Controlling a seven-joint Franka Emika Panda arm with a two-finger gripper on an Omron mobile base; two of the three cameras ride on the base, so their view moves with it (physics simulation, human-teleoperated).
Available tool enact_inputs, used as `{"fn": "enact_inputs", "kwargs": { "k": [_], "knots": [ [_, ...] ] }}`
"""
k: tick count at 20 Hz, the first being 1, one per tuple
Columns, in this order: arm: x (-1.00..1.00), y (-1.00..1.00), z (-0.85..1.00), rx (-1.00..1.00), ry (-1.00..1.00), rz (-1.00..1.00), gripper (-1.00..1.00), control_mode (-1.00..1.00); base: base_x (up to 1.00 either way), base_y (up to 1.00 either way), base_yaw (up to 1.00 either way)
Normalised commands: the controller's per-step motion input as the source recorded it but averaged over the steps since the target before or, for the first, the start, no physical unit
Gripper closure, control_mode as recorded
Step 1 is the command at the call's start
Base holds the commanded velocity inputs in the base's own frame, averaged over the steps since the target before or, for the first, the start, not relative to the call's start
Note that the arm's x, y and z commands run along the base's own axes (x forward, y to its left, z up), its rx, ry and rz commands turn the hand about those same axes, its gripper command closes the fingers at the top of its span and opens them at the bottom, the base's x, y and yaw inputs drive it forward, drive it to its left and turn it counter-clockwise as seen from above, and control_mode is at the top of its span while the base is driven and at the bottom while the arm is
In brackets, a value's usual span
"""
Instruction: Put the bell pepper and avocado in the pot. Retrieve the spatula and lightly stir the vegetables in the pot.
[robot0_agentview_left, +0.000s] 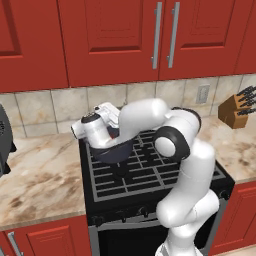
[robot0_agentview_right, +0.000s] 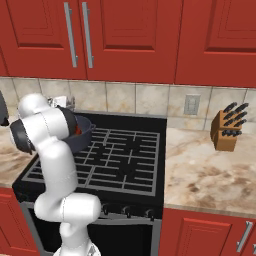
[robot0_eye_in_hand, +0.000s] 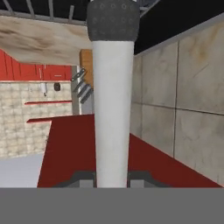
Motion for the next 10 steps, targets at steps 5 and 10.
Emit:
{"fn": "enact_inputs", "kwargs": {
  "k": [5,10],
  "knots": [
    [0.65,-0.06,0.00,-0.09,0.00,0.00,1.00,-1.00,0.00,0.00,0.00],
    [0.34,0.03,0.10,0.00,-0.04,-0.01,1.00,-1.00,0.00,0.00,0.00]
  ]
}}
